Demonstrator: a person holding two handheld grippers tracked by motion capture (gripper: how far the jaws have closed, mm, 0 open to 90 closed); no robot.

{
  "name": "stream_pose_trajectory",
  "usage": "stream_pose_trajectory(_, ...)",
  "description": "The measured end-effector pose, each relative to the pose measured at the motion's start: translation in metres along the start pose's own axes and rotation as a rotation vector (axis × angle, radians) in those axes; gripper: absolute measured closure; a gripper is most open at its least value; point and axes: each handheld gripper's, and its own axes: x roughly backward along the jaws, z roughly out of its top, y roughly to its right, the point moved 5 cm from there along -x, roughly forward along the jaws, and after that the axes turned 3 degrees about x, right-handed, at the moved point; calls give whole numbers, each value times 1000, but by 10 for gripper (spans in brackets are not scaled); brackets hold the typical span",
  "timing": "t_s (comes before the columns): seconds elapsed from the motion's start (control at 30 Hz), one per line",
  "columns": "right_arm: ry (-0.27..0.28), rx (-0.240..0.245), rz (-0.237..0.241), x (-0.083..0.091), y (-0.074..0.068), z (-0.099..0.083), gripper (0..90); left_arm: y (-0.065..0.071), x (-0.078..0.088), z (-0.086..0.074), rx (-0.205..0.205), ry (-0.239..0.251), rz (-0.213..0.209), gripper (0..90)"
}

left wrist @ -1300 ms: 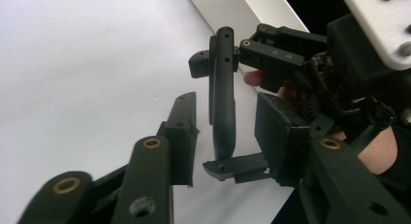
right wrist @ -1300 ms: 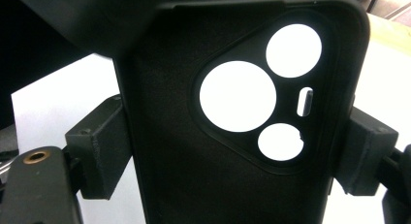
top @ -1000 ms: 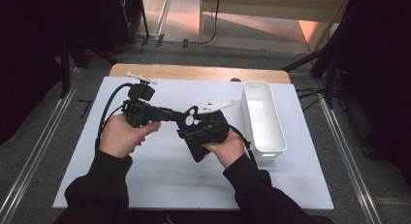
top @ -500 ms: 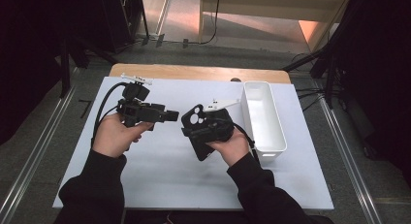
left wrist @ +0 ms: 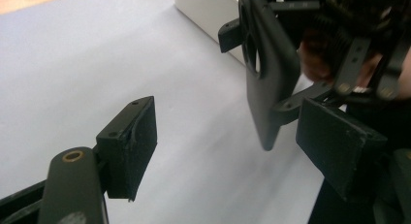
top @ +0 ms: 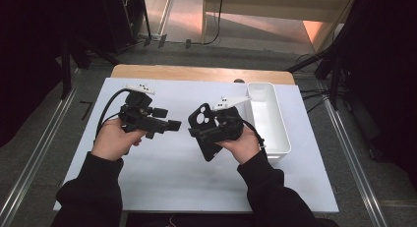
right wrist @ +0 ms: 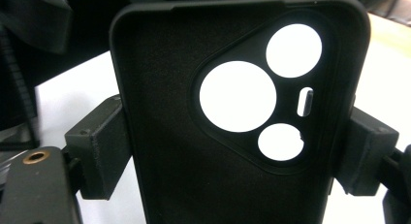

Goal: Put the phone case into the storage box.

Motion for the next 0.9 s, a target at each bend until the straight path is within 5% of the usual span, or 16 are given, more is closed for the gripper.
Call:
stream_pose_trajectory(0.4,3,36,90,13,4,1,130,3,-11,-15,-151,-24,-7,226)
stream_pose_trajectory(0.9,4,63,122,23,5,2,129,0,-24,-38,-180,3,-6,226)
